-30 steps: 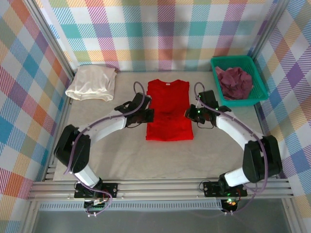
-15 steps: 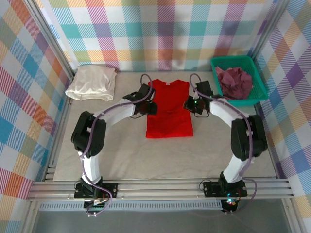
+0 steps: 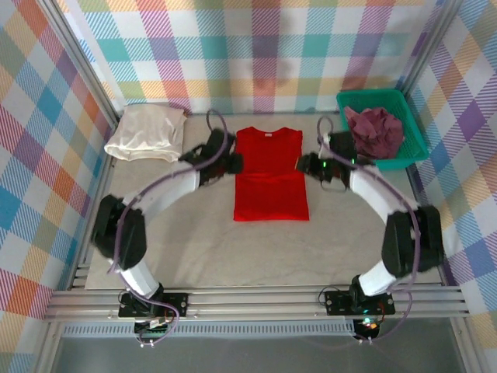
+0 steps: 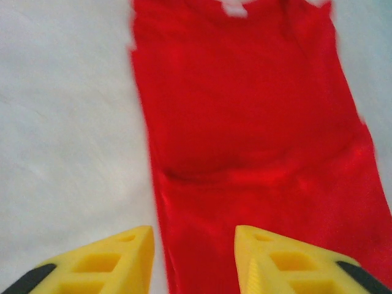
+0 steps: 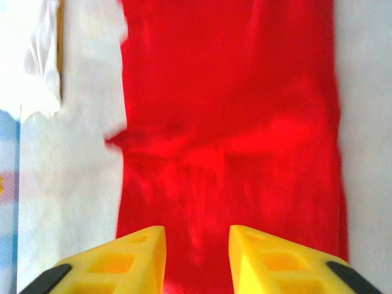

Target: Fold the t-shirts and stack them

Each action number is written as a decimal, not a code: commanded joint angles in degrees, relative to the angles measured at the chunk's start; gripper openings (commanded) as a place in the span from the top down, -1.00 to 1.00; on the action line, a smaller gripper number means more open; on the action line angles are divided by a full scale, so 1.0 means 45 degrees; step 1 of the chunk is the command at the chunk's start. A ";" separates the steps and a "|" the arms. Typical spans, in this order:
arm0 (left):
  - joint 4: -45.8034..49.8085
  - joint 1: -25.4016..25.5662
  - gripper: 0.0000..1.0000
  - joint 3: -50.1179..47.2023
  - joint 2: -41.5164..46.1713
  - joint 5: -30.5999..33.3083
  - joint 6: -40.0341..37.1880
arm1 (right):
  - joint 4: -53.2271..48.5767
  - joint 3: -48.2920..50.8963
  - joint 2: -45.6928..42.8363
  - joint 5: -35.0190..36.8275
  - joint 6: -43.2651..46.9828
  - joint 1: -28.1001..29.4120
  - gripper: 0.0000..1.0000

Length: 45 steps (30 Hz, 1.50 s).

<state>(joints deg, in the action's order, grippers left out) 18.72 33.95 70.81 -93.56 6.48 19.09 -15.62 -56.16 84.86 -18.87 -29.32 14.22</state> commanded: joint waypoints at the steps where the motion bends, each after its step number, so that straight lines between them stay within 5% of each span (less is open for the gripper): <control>1: -0.2715 0.0476 0.29 -0.3274 0.0887 -0.1366 0.1685 | 0.1475 0.2687 -0.1146 -0.0993 -0.0003 0.0239 0.36; 4: -0.2807 0.0930 0.25 -0.4634 0.1220 -0.1535 0.2634 | -0.0111 0.3169 -0.1696 0.0230 0.0055 0.0224 0.24; 9: -0.3405 0.0990 0.23 -0.5987 0.1131 -0.2414 0.3348 | -0.0775 0.3334 -0.1420 0.0123 -0.0124 0.0025 0.20; 29: -0.3815 0.1165 0.21 -0.5045 -0.0713 -0.2280 0.3235 | -0.0661 0.3719 -0.1845 0.0512 -0.1140 -0.0193 0.03; 45: -0.3660 0.1164 0.71 -0.5403 -0.0798 -0.1886 0.3281 | 0.0521 0.3352 0.0631 -0.0510 -0.1304 -0.0074 0.01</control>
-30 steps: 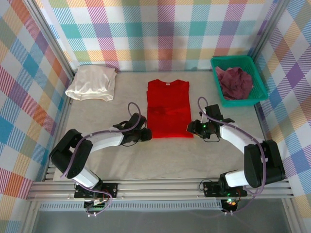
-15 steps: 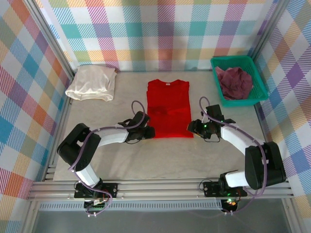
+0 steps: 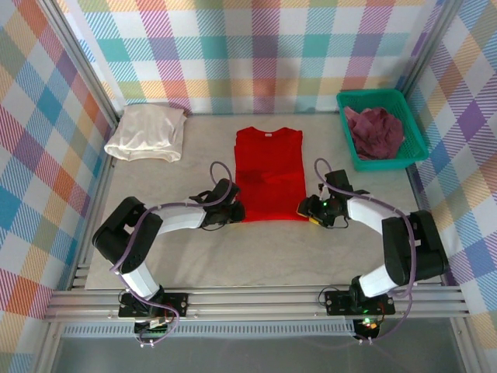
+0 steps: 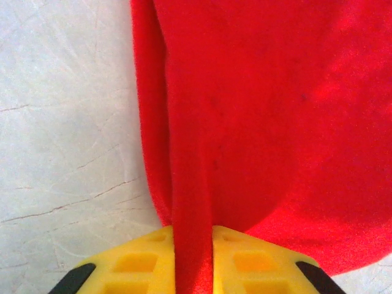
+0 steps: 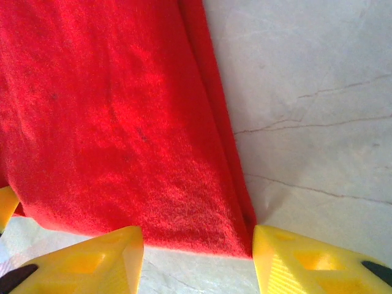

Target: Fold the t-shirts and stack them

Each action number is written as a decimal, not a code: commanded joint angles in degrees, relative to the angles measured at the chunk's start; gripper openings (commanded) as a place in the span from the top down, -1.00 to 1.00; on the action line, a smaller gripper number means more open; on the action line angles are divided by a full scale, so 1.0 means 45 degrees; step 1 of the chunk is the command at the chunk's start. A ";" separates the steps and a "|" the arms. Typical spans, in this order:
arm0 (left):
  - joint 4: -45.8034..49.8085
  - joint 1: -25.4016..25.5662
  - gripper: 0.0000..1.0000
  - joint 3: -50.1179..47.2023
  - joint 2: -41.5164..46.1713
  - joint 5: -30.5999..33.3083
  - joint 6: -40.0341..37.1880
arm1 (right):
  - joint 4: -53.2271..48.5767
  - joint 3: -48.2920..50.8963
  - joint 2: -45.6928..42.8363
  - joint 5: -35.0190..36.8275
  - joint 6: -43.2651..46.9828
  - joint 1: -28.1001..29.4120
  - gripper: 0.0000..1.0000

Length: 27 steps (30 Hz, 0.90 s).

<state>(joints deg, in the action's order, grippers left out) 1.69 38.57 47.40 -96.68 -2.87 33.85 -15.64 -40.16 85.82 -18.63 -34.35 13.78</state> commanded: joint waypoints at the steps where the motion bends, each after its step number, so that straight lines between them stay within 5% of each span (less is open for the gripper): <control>1: 0.0122 0.0141 0.79 -0.0184 -0.0113 0.0193 0.0008 | 0.0648 -0.0243 0.0537 -0.0655 -0.0209 0.0104 0.03; 8: 0.0455 0.0144 1.00 0.0005 -0.0114 0.0358 -0.0099 | 0.1429 -0.0012 0.0714 -0.0772 -0.0849 0.0609 0.53; 16: 0.1475 0.0140 1.00 0.0048 0.0490 0.1162 -0.0085 | 0.0647 0.0019 -0.0131 0.0087 -0.0519 0.0576 0.96; 27: 0.2427 0.0458 1.00 -0.1624 0.2123 0.1319 0.0081 | -0.0926 0.1636 -0.2003 -0.0270 0.0398 0.1022 1.00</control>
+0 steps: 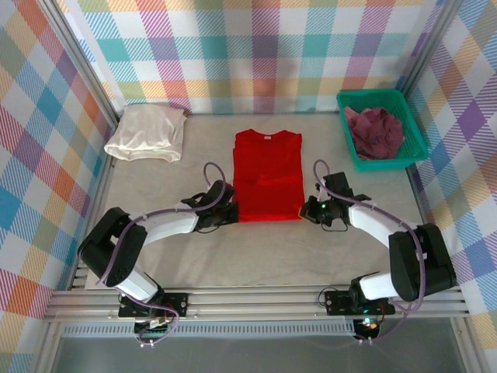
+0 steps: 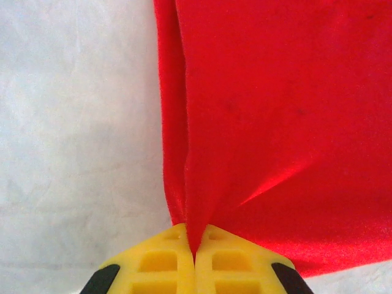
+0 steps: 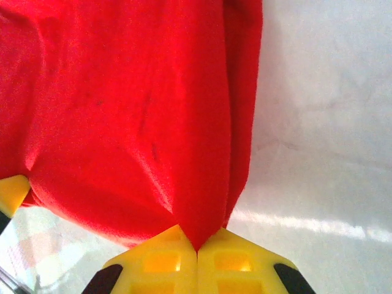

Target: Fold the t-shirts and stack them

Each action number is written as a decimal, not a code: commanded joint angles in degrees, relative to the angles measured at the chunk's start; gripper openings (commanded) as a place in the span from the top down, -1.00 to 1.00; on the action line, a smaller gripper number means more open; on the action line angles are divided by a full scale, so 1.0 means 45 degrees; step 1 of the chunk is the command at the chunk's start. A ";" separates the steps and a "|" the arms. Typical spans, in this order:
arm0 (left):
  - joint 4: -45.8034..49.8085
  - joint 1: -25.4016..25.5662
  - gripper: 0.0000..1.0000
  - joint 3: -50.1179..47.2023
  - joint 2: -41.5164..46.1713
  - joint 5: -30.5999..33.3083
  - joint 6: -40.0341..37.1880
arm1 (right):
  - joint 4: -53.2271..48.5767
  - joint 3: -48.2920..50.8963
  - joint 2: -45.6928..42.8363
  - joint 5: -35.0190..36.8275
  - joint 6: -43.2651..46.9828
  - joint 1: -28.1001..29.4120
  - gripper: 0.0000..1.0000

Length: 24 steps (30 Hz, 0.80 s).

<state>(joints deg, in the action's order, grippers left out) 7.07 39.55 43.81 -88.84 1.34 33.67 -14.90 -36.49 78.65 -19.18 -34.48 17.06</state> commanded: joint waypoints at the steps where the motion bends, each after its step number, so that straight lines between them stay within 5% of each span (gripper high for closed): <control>1: 0.1443 0.0450 1.00 -0.1125 0.0640 0.0412 0.0281 | -0.1173 0.1181 -0.0677 -0.0199 0.0316 0.0573 1.00; 7: 0.3830 0.3024 1.00 -0.1770 0.2957 0.1014 0.2432 | -0.2495 0.2516 -0.3686 -0.0046 -0.1524 0.3102 1.00; 13: 0.6039 0.3692 1.00 -0.1350 0.5696 0.1488 0.3575 | -0.5503 0.1668 -0.7227 0.1164 -0.2214 0.3317 1.00; 17: 0.6923 0.3506 1.00 0.0184 0.5773 0.2183 0.2443 | -0.6260 0.0119 -0.6573 0.1765 -0.1755 0.3299 1.00; 24: 0.6190 0.1994 1.00 0.2759 0.4104 0.1240 0.0027 | -0.6236 -0.3380 -0.4325 0.2814 -0.0446 0.2833 1.00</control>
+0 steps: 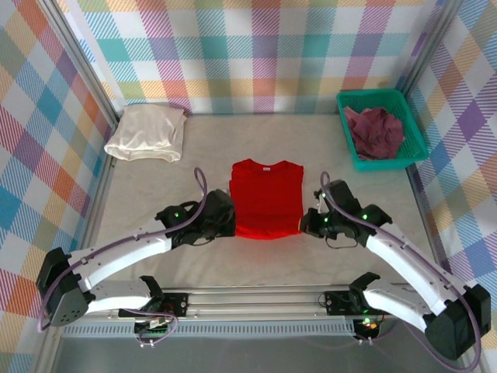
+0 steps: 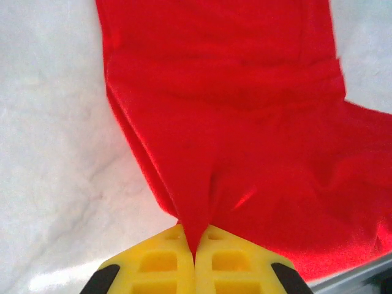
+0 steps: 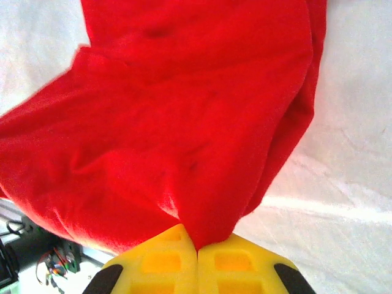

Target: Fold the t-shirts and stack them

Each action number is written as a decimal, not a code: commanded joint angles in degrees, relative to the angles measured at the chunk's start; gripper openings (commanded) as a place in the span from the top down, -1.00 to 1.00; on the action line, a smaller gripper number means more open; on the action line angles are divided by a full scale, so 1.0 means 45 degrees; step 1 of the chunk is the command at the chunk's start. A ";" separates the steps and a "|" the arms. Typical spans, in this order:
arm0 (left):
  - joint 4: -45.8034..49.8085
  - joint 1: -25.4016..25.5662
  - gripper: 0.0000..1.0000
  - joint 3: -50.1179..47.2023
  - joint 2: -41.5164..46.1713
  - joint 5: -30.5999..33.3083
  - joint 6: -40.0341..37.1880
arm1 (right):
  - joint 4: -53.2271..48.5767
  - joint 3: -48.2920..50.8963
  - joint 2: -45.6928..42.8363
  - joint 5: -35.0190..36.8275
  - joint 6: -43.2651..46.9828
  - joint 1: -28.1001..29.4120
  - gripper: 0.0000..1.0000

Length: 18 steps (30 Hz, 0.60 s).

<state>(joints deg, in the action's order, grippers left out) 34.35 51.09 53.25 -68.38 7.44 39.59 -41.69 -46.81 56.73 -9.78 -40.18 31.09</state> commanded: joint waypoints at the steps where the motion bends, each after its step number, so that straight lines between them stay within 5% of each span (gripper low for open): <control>1: 0.0023 -0.0869 1.00 0.0915 -0.0662 -0.0191 -0.1503 | -0.0094 -0.1413 0.0958 0.0630 0.1053 -0.0490 1.00; 12: -0.0856 -0.3784 1.00 0.4169 -0.4121 -0.1559 -0.4413 | 0.2094 -0.3762 0.4464 0.0618 0.2573 -0.2413 1.00; 18: -0.1100 -0.4382 1.00 0.5952 -0.6288 -0.1765 -0.5131 | 0.2861 -0.5155 0.6708 0.0670 0.3003 -0.2767 1.00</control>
<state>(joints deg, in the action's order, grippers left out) 30.24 32.34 76.95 -94.24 0.78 20.23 -31.66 -67.11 84.47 -7.07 -29.08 19.38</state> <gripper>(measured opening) 0.051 0.041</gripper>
